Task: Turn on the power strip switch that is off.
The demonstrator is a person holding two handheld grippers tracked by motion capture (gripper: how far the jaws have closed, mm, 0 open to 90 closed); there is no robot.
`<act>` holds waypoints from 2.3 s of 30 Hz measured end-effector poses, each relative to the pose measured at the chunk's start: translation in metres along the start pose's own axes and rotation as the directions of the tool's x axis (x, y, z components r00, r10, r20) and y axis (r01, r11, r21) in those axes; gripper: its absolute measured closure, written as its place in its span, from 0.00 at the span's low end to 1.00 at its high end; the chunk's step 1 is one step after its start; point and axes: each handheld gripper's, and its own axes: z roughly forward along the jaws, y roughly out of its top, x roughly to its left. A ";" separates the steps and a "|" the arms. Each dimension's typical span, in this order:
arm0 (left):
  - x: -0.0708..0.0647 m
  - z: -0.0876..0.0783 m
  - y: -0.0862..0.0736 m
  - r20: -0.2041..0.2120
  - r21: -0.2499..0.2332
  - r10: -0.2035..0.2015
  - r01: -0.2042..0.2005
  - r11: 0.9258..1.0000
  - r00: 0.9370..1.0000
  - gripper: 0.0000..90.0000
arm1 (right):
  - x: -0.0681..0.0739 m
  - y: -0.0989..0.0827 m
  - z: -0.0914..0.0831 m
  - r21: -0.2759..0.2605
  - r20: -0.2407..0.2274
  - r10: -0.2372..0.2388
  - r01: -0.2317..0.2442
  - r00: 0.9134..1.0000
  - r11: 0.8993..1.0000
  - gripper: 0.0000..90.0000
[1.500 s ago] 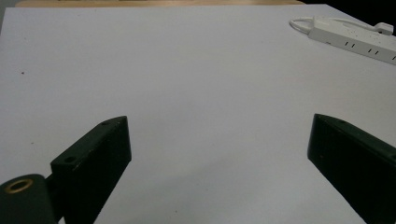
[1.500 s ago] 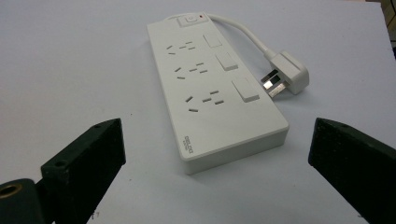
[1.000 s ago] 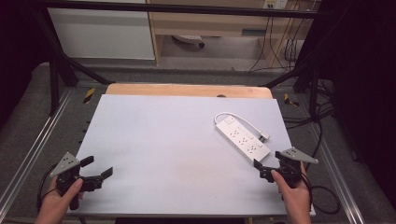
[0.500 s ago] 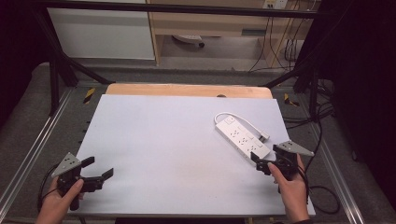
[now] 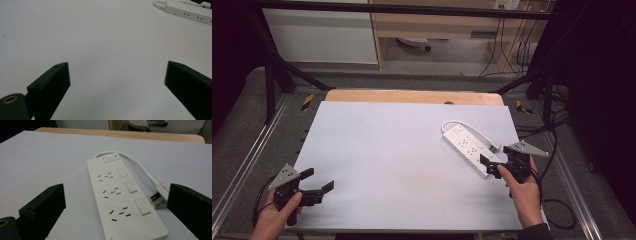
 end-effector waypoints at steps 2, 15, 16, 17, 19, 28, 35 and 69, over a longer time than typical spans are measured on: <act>0.000 0.000 0.000 0.000 0.001 0.001 -0.001 1.000 1.000 0.07 | 0.000 0.004 0.001 -0.001 -0.004 -0.002 0.002 1.000 1.000 0.03; 0.000 0.000 0.000 0.004 0.005 0.003 -0.003 1.000 1.000 0.07 | 0.003 0.033 0.011 -0.029 -0.038 -0.013 0.012 0.999 1.000 0.05; 0.000 0.000 0.000 0.004 0.005 0.003 -0.003 1.000 1.000 0.07 | 0.003 0.035 0.012 -0.030 -0.039 -0.010 0.009 0.999 1.000 0.05; 0.000 0.000 0.000 0.003 0.004 0.004 -0.004 1.000 1.000 0.07 | 0.002 0.037 0.013 -0.032 -0.039 -0.010 0.009 0.999 0.999 0.05; 0.000 0.001 0.000 0.003 0.005 0.004 -0.004 1.000 1.000 0.07 | 0.001 0.040 0.014 -0.037 -0.041 -0.007 0.005 0.999 0.999 0.05; 0.000 0.001 -0.001 0.006 0.008 0.005 -0.005 1.000 1.000 0.07 | -0.004 0.048 0.018 -0.055 -0.020 0.008 -0.009 1.000 0.998 0.04; 0.000 0.001 -0.001 0.005 0.010 0.004 -0.004 1.000 1.000 0.07 | -0.006 0.051 0.021 -0.065 -0.004 0.004 -0.005 1.000 0.998 0.04; 0.000 0.001 -0.001 0.011 0.015 0.008 -0.008 1.000 1.000 0.07 | -0.016 0.057 0.070 -0.066 0.049 0.013 -0.009 0.999 0.998 0.06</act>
